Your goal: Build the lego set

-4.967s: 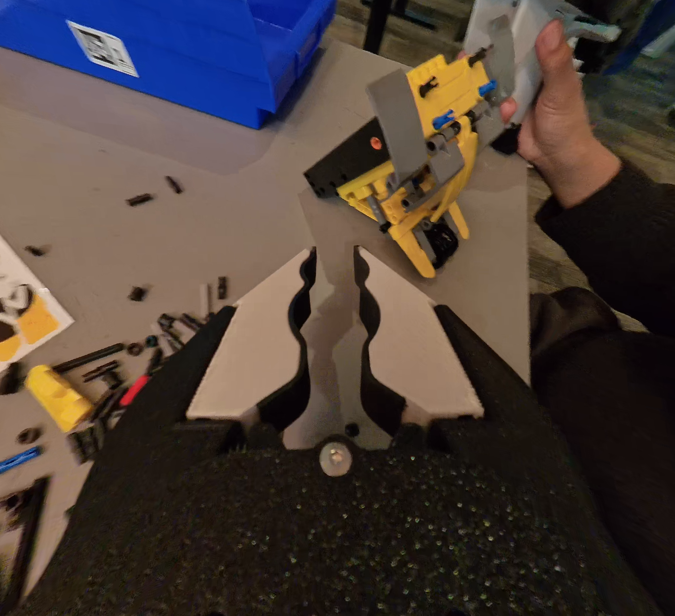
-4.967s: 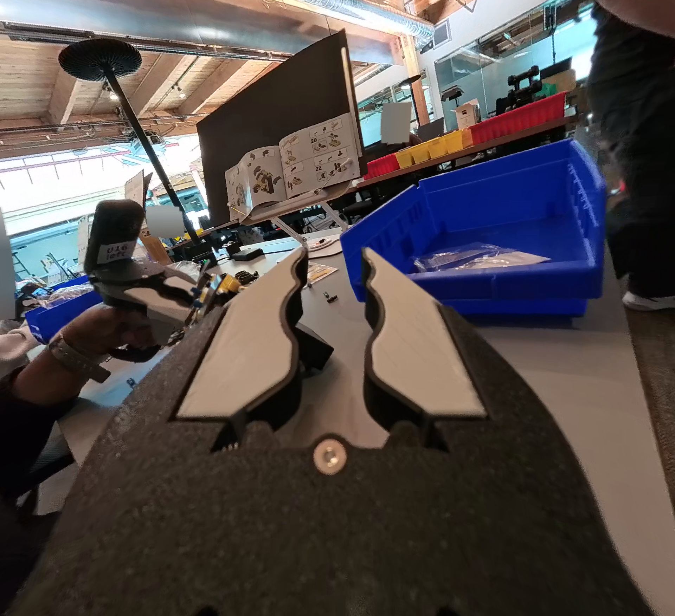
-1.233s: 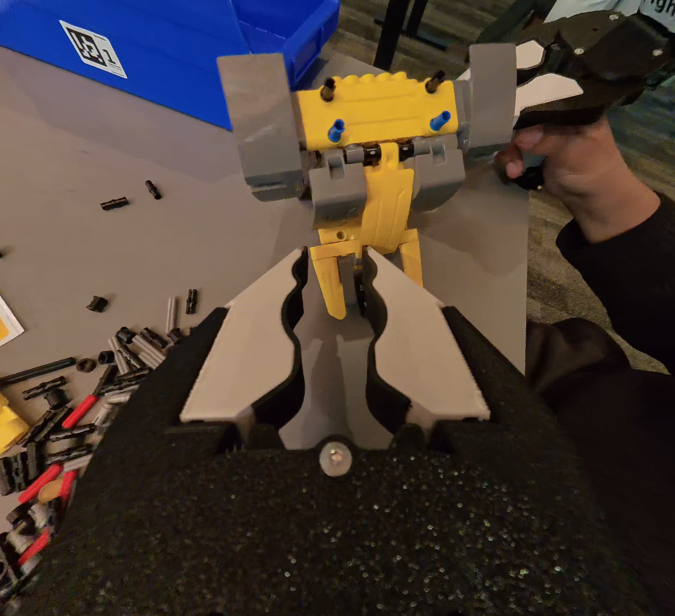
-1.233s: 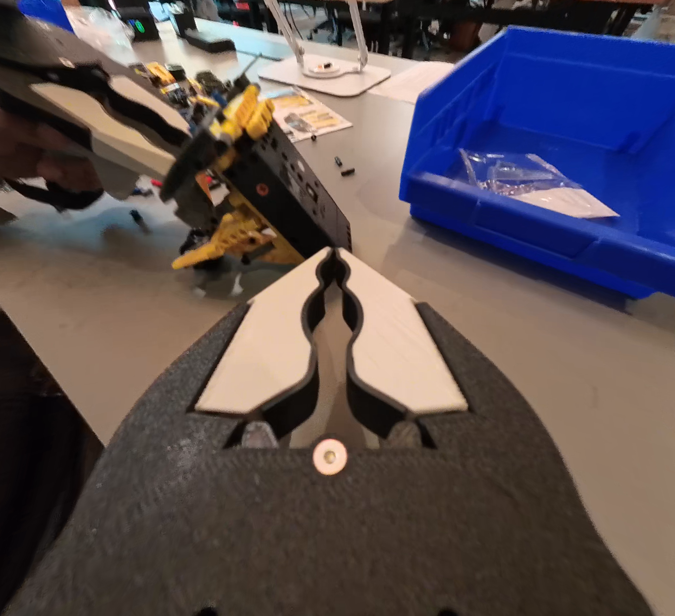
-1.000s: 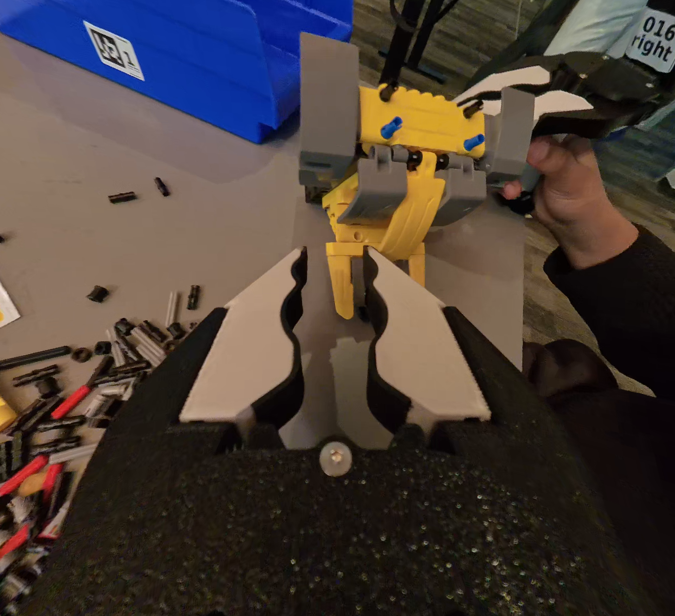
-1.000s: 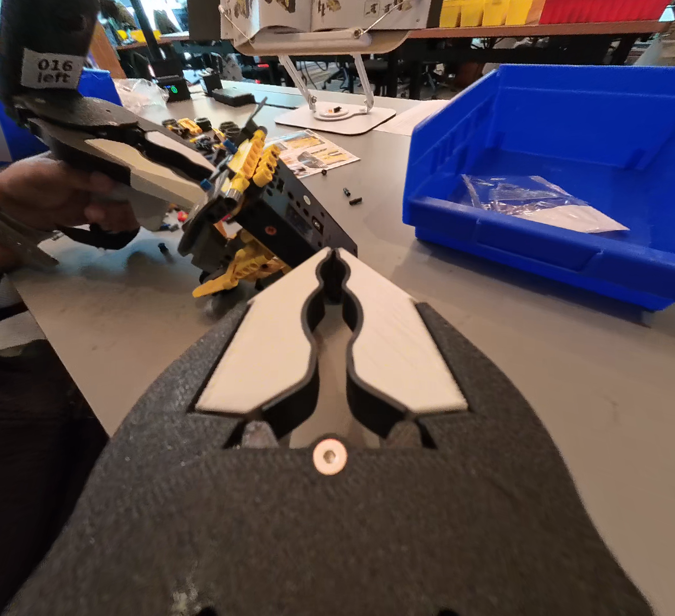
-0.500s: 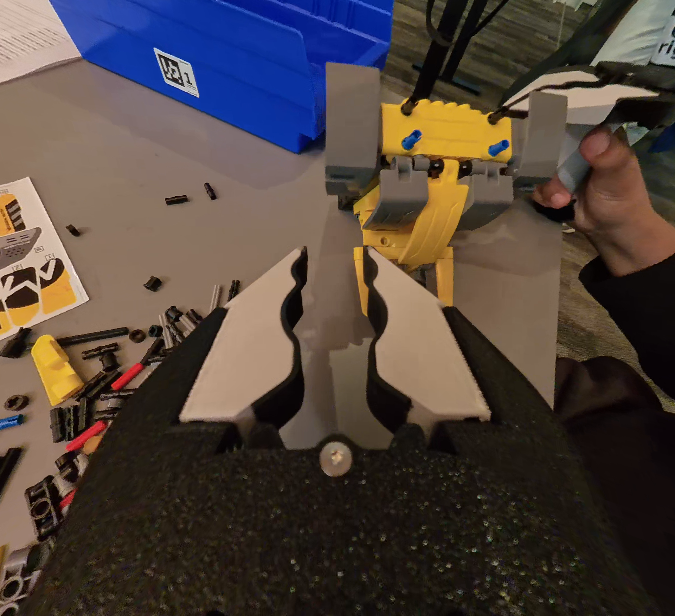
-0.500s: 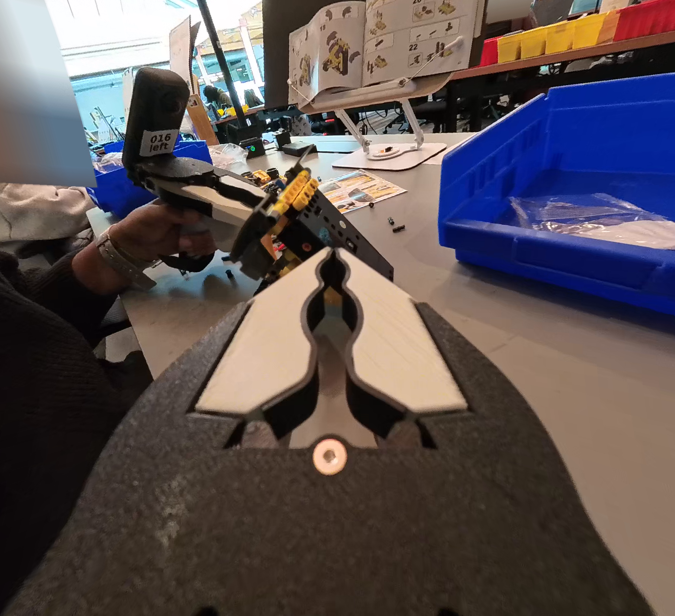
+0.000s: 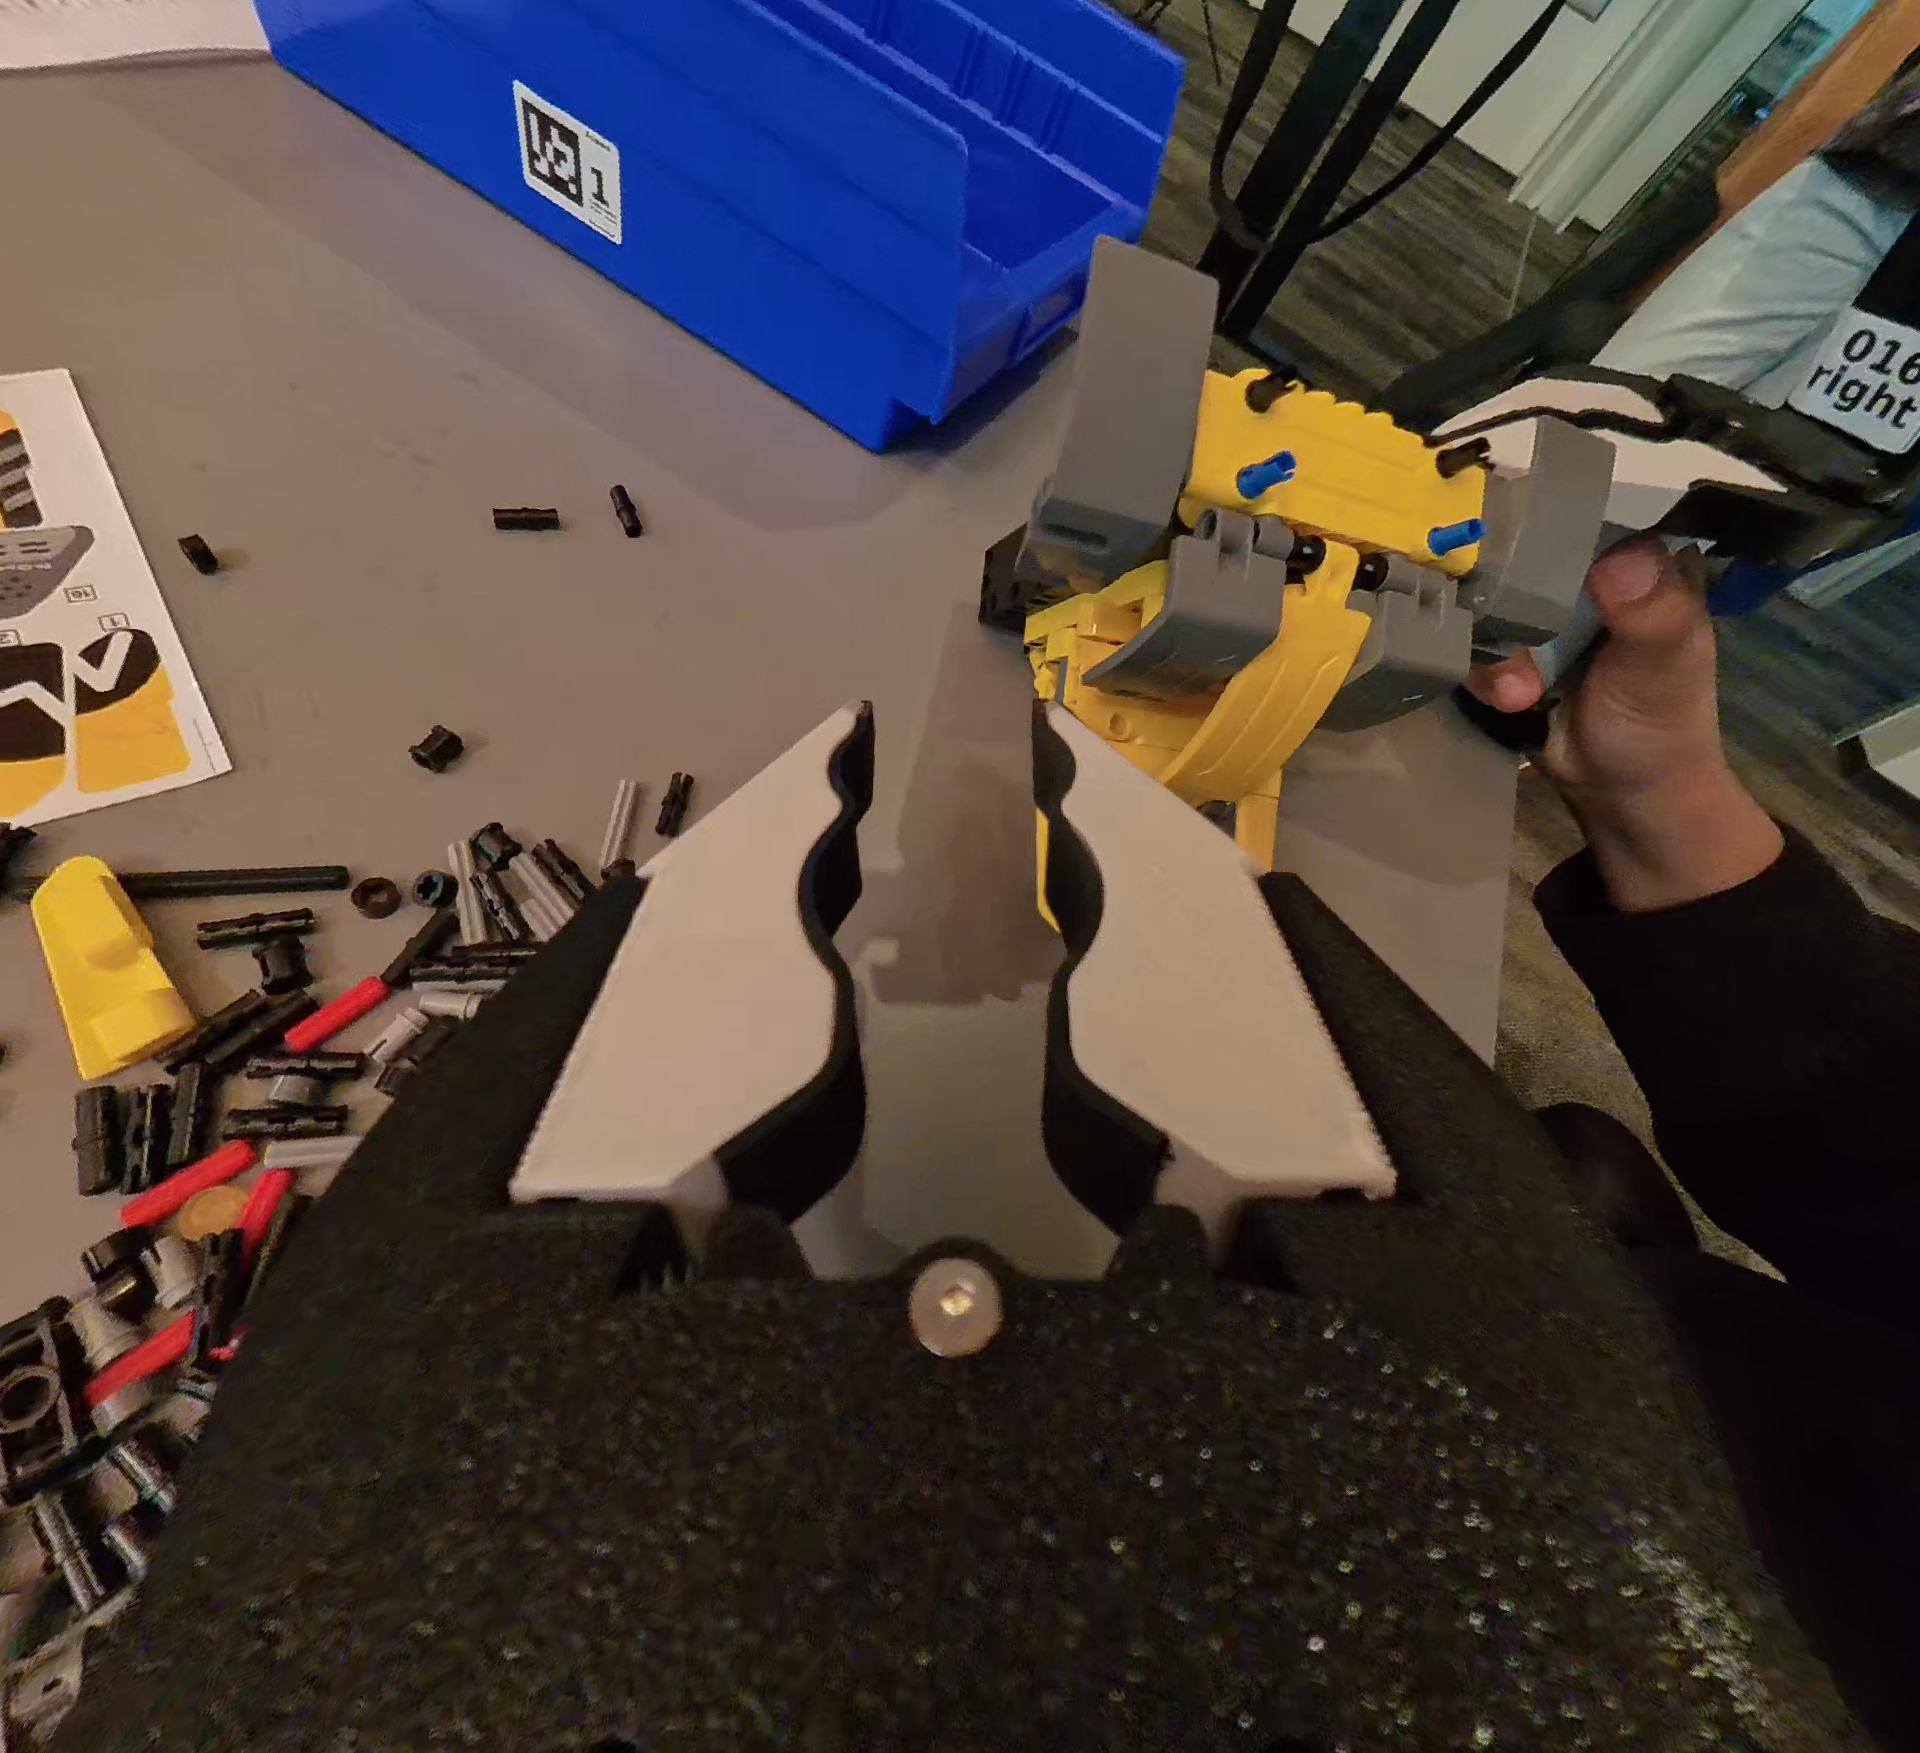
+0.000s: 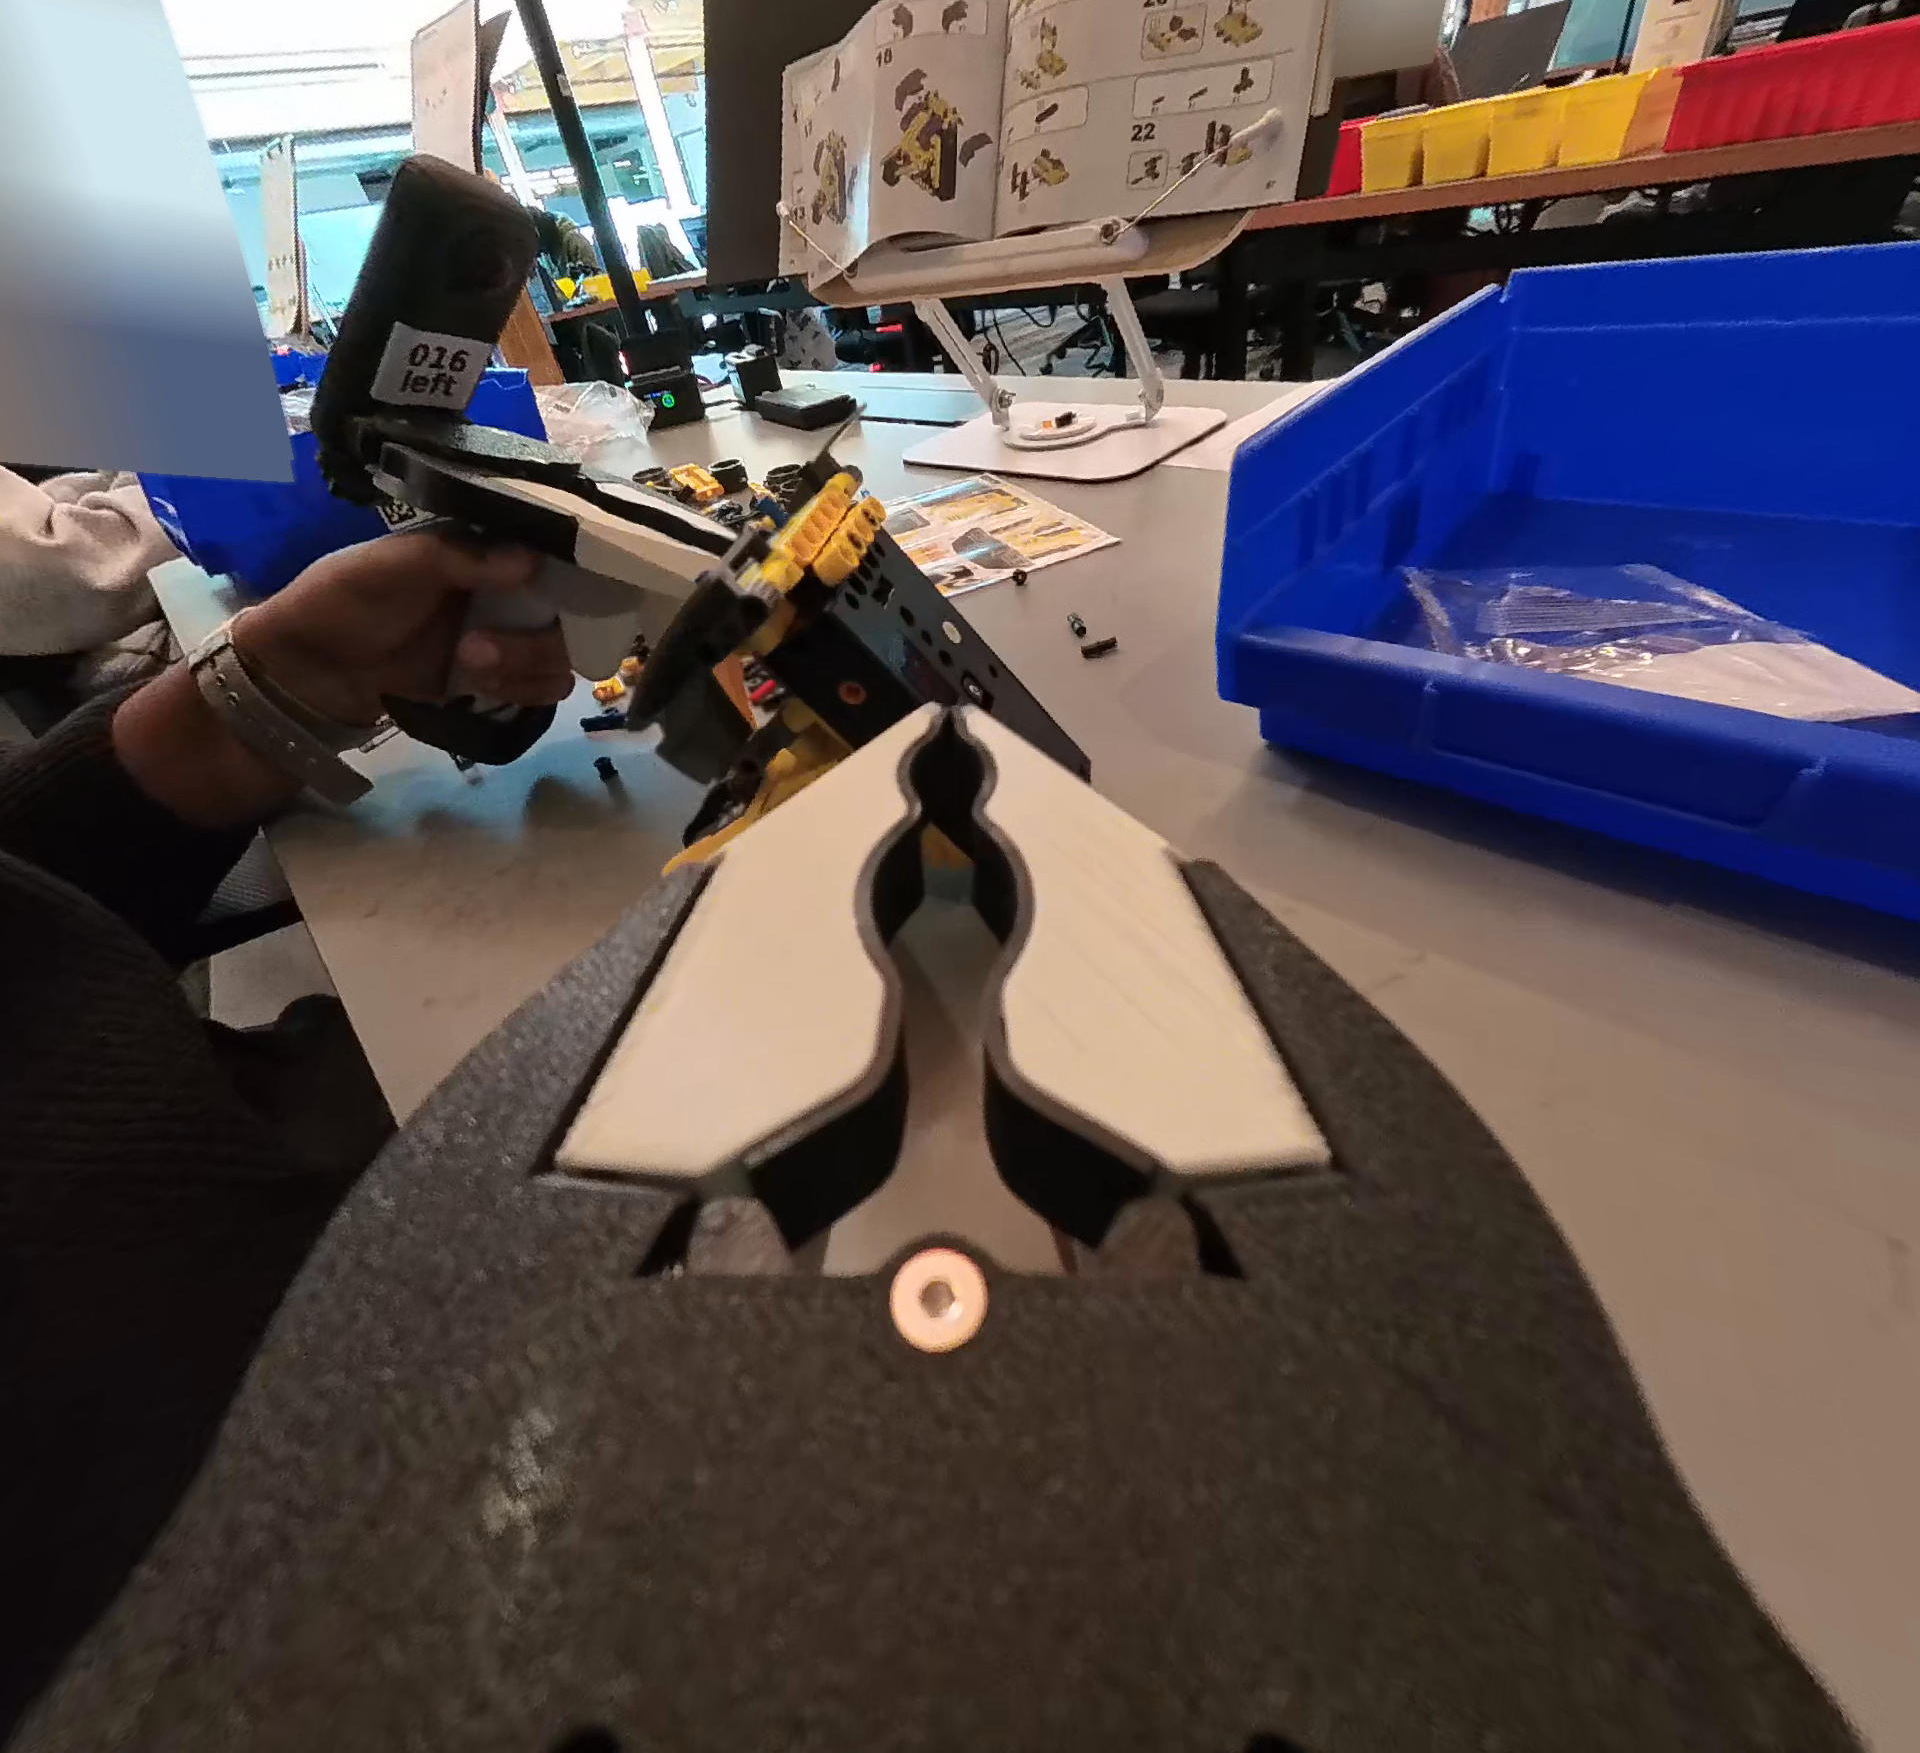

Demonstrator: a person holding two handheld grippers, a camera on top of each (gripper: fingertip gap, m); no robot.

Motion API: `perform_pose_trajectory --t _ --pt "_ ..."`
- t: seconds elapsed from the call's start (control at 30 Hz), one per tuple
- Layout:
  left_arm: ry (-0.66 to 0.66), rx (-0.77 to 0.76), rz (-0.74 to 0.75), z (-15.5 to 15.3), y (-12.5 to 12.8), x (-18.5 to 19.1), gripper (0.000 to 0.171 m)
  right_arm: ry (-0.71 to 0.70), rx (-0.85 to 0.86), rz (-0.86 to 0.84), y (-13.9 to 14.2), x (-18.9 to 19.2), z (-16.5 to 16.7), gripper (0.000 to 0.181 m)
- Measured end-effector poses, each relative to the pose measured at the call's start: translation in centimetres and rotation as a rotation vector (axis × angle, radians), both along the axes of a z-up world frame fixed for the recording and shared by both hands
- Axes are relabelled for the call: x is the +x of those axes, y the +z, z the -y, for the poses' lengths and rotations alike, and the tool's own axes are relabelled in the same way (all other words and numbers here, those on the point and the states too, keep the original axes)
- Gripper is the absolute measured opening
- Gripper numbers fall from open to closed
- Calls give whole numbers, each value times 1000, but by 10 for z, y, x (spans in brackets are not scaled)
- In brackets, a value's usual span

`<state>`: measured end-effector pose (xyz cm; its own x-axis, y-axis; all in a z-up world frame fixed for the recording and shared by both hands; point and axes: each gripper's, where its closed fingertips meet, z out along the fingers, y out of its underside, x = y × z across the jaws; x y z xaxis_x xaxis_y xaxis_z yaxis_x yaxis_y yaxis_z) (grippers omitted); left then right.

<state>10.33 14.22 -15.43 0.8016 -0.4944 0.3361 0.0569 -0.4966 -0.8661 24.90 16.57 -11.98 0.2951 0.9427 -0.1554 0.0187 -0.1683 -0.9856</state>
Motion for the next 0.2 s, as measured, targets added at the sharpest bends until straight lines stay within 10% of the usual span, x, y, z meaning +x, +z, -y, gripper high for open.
perform_pose_trajectory --t 0.2 --pt "-3 -3 3 0 0 0 30 -60 24 -30 5 6 -6 0"
